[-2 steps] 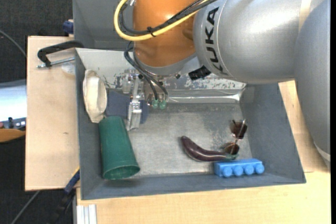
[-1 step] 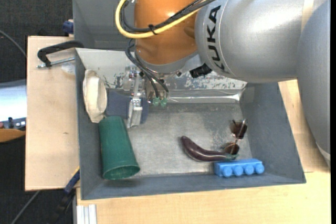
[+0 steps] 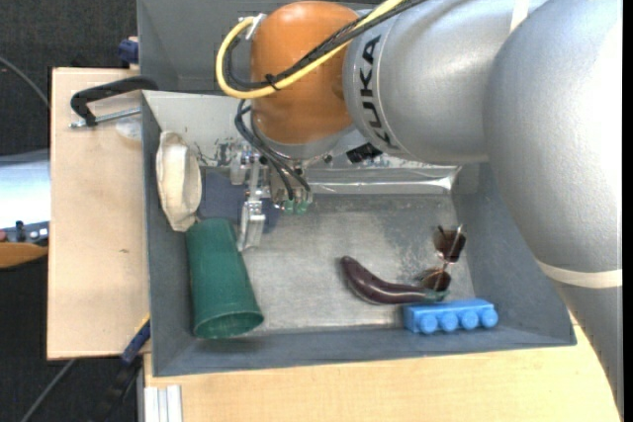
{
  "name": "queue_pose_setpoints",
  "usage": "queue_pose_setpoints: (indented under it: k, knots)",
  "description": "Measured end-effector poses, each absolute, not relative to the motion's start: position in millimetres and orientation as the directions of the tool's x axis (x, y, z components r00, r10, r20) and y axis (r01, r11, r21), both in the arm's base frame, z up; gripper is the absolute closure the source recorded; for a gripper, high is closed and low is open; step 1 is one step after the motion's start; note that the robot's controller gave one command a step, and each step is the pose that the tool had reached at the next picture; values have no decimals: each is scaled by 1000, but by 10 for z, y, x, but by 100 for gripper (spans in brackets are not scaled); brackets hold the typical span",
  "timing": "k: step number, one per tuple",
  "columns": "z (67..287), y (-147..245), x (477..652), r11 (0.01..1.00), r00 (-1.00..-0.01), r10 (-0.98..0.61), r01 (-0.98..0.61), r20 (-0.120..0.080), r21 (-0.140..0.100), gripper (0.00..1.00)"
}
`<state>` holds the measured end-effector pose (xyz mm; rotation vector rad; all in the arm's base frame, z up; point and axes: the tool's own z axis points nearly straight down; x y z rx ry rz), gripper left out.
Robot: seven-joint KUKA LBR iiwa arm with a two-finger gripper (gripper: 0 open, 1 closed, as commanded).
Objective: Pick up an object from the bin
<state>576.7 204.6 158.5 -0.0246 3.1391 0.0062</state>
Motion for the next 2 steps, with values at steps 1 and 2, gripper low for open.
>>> queue_pose_setpoints:
  k: [1,2]
  knots:
    - [699,1822,5983,991,-991,137,137,-3,4,0]
    - [719,1743,6070,987,-987,163,163,-6,8,0]
